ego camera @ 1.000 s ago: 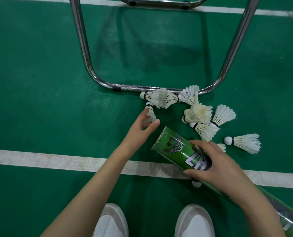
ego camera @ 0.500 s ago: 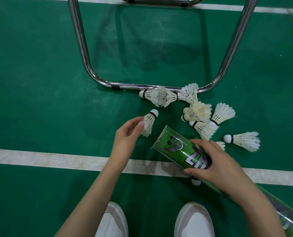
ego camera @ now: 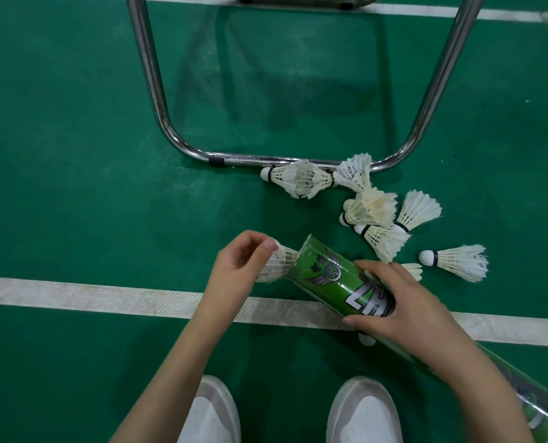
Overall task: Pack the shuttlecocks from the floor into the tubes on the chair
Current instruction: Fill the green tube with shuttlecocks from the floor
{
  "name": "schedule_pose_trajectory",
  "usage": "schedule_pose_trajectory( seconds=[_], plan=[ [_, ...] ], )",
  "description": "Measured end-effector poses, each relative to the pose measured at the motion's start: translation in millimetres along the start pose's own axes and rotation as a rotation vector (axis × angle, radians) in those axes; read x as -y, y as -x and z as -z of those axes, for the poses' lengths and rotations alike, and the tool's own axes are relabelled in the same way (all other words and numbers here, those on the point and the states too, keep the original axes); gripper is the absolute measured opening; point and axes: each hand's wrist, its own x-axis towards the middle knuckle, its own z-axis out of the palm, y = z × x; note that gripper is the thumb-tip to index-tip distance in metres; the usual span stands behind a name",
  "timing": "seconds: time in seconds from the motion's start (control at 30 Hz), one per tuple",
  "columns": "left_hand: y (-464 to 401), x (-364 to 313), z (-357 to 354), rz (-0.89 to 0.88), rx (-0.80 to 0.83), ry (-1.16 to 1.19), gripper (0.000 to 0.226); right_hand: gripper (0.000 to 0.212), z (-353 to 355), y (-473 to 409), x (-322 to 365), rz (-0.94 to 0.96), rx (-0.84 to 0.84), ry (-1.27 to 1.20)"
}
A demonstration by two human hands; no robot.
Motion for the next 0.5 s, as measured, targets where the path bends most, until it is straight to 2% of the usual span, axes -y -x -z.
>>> schedule_pose_trajectory(
  seconds=[0.13,0.3,0.5],
  plan=[
    [1.0,-0.2,-6.6,0.015,0.105,0.04,0.003,0.073,-1.6,-0.3,2.5,0.009,0.006,0.0],
    [3.9,1.4,-9.7,0.033,0.191,0.016,0.041,0.074,-2.6,0.1,2.4,0.021,0.007,-0.01],
    [5.8,0.2,-13.1,0.029,0.2,-0.048,0.057,0.073,-2.0,0.8,1.4,0.028,0.011,-0.031]
  ],
)
